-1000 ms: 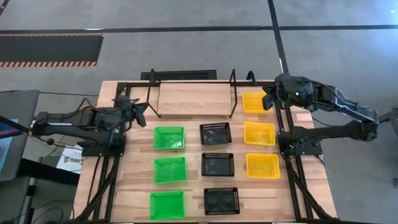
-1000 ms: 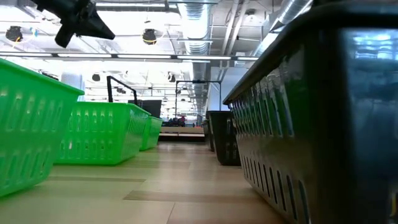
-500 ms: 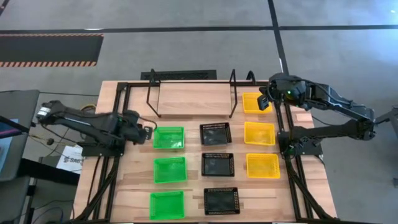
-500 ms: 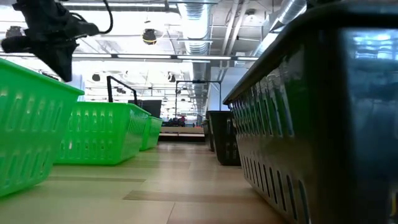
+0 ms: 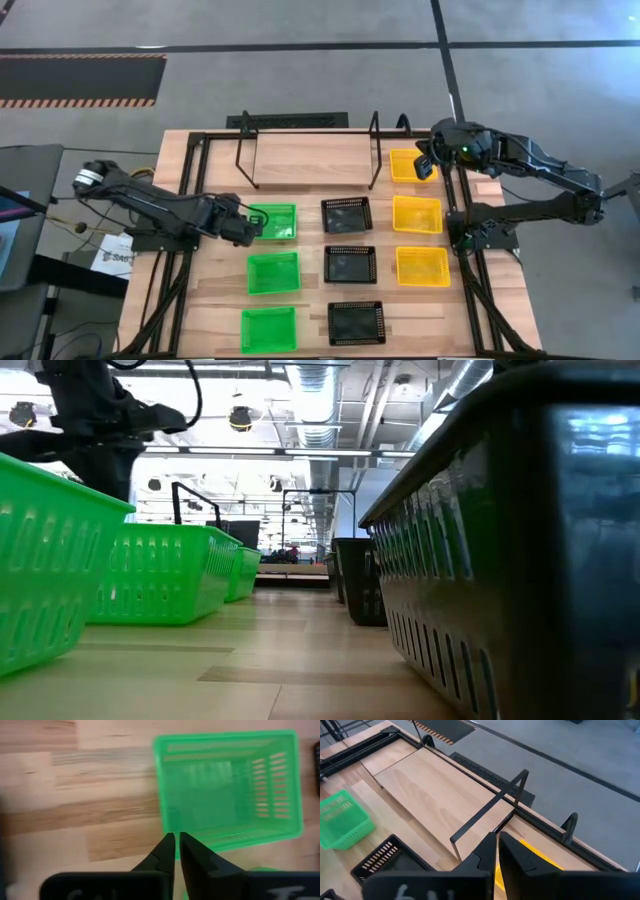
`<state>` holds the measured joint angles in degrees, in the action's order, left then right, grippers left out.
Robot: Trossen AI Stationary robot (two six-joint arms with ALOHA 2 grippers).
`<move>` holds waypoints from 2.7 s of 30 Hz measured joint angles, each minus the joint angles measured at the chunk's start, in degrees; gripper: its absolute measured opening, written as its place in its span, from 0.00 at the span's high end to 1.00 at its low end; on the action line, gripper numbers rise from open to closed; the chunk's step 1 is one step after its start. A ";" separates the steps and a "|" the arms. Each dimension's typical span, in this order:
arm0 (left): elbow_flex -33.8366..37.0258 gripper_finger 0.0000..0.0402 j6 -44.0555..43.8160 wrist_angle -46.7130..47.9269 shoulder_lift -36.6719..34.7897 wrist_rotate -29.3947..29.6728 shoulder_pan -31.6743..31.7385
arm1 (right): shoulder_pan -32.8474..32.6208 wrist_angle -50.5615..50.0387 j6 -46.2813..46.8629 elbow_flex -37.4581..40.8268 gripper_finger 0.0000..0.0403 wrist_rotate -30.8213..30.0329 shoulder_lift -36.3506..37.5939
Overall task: Stack baskets on shelf by color
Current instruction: Put the top green basket on the shelf
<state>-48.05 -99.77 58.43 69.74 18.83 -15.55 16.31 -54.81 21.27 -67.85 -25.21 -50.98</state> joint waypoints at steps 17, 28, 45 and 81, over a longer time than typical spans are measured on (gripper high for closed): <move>0.65 0.61 4.86 -2.06 4.55 -1.71 6.03 | -4.68 0.17 -1.85 0.00 0.85 0.28 0.04; 3.82 0.61 8.72 -6.13 4.50 -3.12 9.71 | -6.95 1.80 -1.80 0.00 0.85 0.28 0.04; 10.03 0.70 11.49 -15.50 4.52 -3.93 11.62 | -7.36 1.81 -1.68 0.00 0.85 0.28 0.04; -53.22 1.00 99.07 19.08 9.85 -4.65 33.54 | -7.34 4.48 3.90 -0.02 0.85 2.20 0.04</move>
<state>-101.27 -0.69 77.52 79.59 14.18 17.98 8.97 -50.33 25.17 -67.88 -23.01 -50.94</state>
